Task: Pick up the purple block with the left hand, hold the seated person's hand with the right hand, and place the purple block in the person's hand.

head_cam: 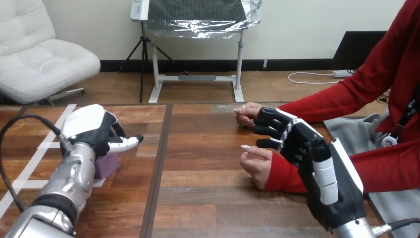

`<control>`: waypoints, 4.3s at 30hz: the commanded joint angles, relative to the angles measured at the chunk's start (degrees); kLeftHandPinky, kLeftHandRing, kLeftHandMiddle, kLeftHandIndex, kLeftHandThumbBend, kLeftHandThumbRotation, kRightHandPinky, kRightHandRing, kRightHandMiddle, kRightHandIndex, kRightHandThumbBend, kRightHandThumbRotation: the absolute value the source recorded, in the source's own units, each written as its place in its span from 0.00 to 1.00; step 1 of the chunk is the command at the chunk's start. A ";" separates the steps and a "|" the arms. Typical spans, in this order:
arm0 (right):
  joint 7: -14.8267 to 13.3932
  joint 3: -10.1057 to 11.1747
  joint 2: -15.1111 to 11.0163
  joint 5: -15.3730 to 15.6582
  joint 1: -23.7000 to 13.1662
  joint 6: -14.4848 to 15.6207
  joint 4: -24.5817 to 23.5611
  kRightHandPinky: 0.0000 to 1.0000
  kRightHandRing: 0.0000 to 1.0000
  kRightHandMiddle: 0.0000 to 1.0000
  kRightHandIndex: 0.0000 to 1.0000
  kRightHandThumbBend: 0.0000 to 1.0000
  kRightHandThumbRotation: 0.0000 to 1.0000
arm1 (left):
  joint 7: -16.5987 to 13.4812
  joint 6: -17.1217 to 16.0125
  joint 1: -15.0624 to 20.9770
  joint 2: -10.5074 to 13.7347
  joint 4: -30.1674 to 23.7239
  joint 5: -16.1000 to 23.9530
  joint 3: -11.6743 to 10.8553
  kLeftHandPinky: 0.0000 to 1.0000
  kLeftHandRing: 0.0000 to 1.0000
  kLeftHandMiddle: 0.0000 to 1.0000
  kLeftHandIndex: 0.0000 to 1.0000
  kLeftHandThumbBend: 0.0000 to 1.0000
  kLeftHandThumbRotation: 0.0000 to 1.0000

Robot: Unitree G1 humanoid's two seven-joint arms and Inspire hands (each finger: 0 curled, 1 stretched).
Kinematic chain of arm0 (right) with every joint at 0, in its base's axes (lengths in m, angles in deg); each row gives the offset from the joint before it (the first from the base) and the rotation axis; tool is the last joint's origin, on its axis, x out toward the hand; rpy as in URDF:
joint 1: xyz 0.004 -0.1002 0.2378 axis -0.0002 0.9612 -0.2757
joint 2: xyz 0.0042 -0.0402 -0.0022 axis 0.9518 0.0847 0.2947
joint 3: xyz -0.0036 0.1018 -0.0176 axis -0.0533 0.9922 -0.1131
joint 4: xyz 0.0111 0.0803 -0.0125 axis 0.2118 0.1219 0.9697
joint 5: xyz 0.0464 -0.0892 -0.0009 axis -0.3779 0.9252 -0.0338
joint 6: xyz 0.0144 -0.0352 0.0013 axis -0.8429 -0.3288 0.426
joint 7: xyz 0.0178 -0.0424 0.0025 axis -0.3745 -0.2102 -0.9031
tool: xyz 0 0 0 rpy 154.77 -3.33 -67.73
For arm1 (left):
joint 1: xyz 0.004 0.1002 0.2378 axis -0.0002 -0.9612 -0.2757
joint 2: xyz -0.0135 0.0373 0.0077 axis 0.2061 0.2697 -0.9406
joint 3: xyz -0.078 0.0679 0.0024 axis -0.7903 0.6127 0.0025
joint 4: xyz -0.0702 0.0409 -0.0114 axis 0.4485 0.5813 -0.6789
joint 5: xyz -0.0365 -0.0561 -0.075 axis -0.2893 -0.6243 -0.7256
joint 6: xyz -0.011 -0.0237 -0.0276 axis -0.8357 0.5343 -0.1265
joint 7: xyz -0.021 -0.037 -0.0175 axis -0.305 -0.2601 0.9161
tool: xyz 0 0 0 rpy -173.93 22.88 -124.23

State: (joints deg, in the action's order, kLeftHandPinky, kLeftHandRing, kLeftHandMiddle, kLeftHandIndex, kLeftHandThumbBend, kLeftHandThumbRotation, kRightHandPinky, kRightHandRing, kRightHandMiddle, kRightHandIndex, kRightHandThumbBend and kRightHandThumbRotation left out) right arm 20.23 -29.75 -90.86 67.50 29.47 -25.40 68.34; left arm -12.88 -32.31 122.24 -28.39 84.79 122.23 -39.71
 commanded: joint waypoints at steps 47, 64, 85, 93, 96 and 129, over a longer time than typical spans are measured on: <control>-1.26 0.57 -0.31 -0.35 -3.10 0.01 -2.72 0.75 0.80 0.79 0.78 0.83 1.00 | -6.04 -10.41 -0.16 1.19 -6.69 -6.39 -7.41 0.48 0.57 0.61 0.62 0.58 0.49; -1.49 0.55 -0.21 -0.34 -3.31 0.65 -2.72 0.73 0.78 0.78 0.77 0.83 1.00 | -1.87 -11.45 -0.67 1.70 -10.02 -8.34 -9.81 0.62 0.72 0.75 0.75 0.62 0.54; -1.24 0.49 -0.12 -0.49 -3.75 0.37 -2.11 0.73 0.78 0.77 0.77 0.84 1.00 | 2.54 -8.28 -0.63 2.32 -11.38 -7.63 -9.55 0.79 0.85 0.88 0.88 0.70 0.56; -1.27 0.47 -0.10 -0.50 -3.76 0.49 -2.12 0.73 0.77 0.77 0.77 0.85 1.00 | 6.26 -5.31 -0.49 2.52 -11.98 -7.57 -9.40 0.72 0.83 0.87 0.89 0.70 0.56; -1.32 0.44 -0.12 -0.46 -3.70 0.66 -2.29 0.72 0.78 0.77 0.77 0.85 1.00 | 6.58 -4.71 -0.44 2.64 -11.59 -6.86 -8.90 0.71 0.82 0.86 0.88 0.70 0.54; -1.11 0.55 -0.31 -0.83 -3.46 1.41 -3.08 0.71 0.77 0.77 0.78 0.85 1.00 | 6.09 -2.89 -0.86 3.36 -6.57 -0.77 -5.05 0.80 0.82 0.84 0.84 0.75 0.54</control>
State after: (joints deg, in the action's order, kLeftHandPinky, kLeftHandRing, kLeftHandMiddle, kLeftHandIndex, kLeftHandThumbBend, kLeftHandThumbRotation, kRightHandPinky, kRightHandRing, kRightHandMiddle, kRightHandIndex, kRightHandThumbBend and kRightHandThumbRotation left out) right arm 19.17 -29.60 -90.89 67.38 29.47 -23.95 68.24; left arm -5.45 -35.35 119.28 -26.47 77.81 120.89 -45.36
